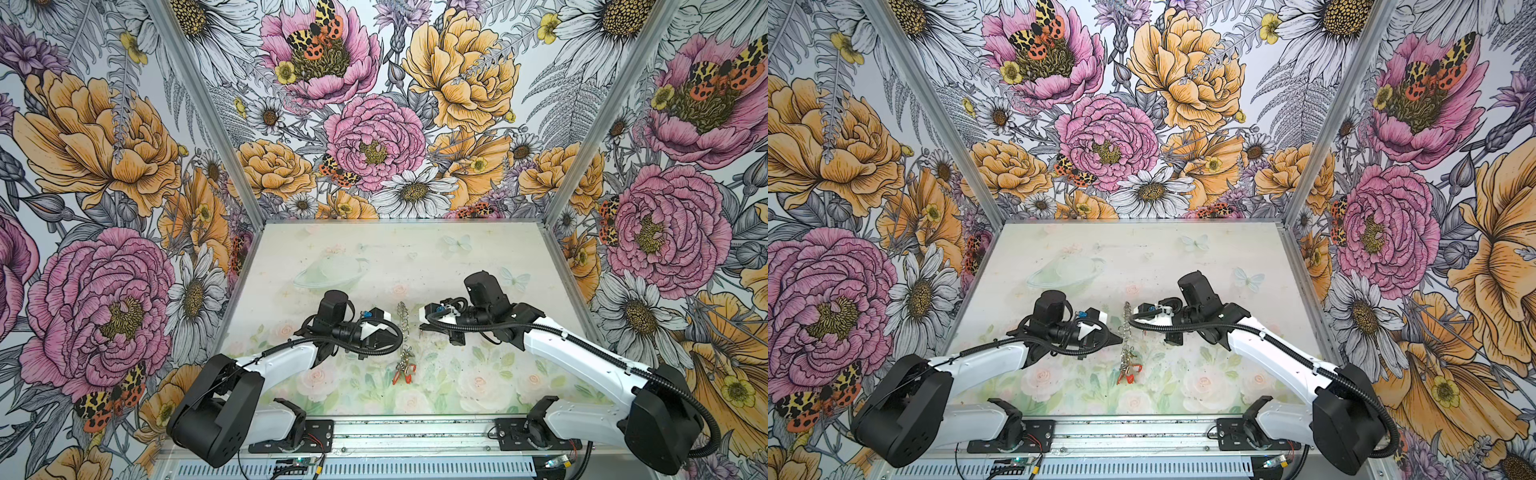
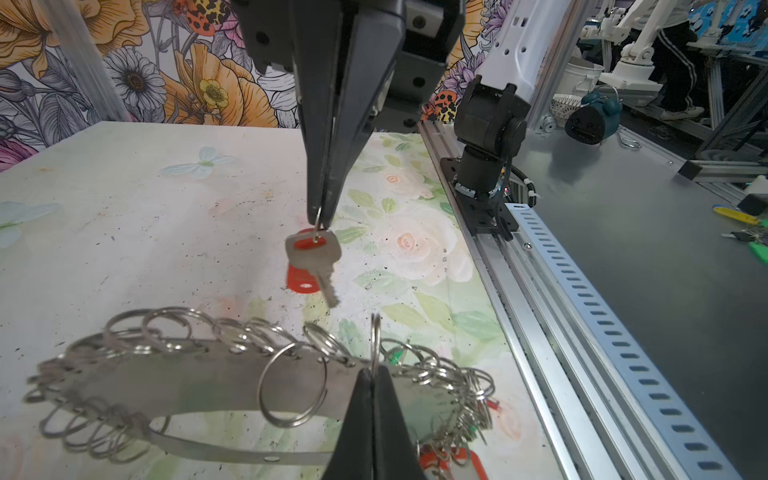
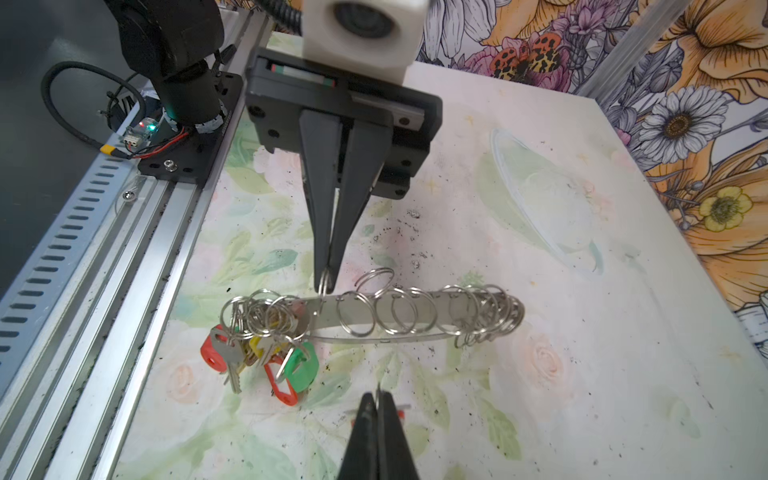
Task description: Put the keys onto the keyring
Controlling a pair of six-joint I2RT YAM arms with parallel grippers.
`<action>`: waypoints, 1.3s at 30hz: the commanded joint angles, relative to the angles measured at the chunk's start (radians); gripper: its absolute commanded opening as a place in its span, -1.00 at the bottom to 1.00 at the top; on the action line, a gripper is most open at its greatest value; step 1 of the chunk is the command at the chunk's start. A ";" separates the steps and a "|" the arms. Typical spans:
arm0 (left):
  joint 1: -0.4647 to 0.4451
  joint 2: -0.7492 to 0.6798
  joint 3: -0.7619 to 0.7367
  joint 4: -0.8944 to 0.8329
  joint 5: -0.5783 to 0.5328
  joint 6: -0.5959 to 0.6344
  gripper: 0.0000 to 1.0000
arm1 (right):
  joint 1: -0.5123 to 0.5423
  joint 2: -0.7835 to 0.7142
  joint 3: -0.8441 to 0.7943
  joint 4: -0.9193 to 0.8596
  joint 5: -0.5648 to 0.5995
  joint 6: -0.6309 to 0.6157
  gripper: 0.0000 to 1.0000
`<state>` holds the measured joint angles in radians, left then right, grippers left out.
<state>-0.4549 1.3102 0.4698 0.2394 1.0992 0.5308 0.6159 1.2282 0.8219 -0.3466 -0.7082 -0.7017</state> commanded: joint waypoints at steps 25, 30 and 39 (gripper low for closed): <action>0.002 0.014 0.042 0.015 0.106 0.046 -1.00 | 0.050 0.069 -0.024 0.195 -0.108 0.033 -1.00; 0.002 0.013 0.038 0.031 0.106 0.035 -1.00 | 0.052 0.065 -0.038 0.195 -0.110 0.031 -1.00; 0.002 0.017 0.038 0.040 0.105 0.025 -1.00 | 0.058 0.073 -0.043 0.196 -0.094 0.024 -1.00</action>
<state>-0.4492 1.3331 0.4911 0.2344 1.1435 0.5568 0.6628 1.2915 0.7872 -0.1799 -0.8047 -0.6777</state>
